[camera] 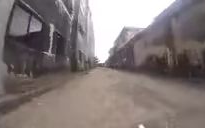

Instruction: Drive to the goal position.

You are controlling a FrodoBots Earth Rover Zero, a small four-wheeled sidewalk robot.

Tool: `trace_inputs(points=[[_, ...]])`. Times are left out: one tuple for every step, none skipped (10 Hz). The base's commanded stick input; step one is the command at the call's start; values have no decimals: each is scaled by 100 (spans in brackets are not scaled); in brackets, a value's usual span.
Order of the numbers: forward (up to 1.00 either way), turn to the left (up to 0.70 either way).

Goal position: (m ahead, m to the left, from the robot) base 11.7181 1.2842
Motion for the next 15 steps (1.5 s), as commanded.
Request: trace_inputs(points=[[100, 0], [100, 0], [100, 0], [100, 0], [100, 0], [100, 0], [100, 0], [100, 0], [100, 0], [100, 0], [100, 0], [100, 0], [100, 0], [100, 0], [100, 0]])
